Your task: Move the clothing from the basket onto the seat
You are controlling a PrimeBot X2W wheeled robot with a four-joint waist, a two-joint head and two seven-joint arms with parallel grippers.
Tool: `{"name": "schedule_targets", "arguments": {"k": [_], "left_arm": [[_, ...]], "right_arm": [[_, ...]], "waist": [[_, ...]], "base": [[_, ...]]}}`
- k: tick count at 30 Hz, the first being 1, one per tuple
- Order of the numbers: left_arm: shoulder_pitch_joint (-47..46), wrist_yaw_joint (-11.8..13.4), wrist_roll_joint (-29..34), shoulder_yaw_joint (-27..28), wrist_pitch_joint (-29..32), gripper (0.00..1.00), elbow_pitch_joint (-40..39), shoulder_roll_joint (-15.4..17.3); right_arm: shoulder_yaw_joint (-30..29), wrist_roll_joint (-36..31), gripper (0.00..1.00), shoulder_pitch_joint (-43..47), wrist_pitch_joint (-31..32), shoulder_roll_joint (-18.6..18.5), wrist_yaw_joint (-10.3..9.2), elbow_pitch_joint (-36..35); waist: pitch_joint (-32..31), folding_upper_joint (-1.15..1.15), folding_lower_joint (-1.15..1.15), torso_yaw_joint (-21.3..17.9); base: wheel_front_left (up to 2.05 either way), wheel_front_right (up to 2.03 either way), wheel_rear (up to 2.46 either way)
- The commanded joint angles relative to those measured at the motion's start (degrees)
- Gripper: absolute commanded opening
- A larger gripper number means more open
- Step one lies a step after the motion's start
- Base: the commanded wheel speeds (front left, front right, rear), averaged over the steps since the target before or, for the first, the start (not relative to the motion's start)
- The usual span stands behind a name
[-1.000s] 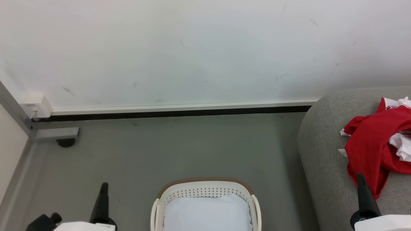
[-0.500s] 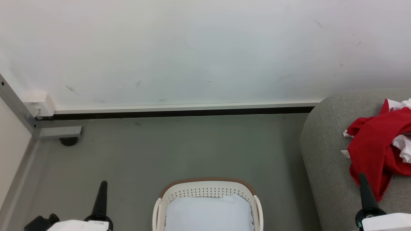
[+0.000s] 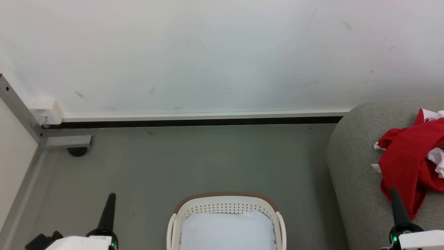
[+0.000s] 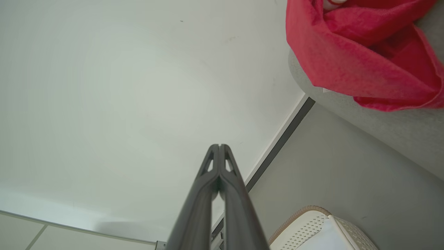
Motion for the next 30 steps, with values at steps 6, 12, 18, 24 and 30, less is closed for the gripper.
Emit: {"name": "schedule_targets", "arguments": {"k": [6,12,18,24,30], "left_arm": [[-1.1,-0.2,-3.6,0.5,0.9,0.00,-0.2,0.5],[-1.3,-0.2,-6.5,0.7,1.7,0.00,-0.2,0.5],[-1.4,-0.2,-9.2,0.9,2.4,0.00,-0.1,0.6],[-1.5,-0.2,-11.7,1.0,3.1,0.00,-0.1,0.6],[-1.7,-0.2,-14.1,1.2,3.7,0.00,0.0,0.6]], "right_arm": [[-0.8,3.4,0.00,-1.3,1.1,-0.1,-0.08,-0.1],[-1.3,6.1,0.00,-1.3,1.8,0.0,-0.09,0.0],[-1.7,8.5,0.00,-1.5,2.5,0.1,-0.09,0.1],[-2.2,10.9,0.00,-1.5,3.4,0.3,-0.10,0.1],[-2.6,13.3,0.00,-1.5,4.1,0.4,-0.10,0.2]], "waist": [[0.0,0.00,0.00,0.3],[0.0,0.00,0.00,0.5],[-0.1,0.00,0.00,0.8],[-0.1,0.00,0.00,1.1],[-0.1,0.00,0.00,1.4]], "base": [[0.00,0.00,0.00],[0.00,0.00,0.00],[0.00,0.00,0.00],[0.00,0.00,0.00],[0.00,0.00,0.00]]}}
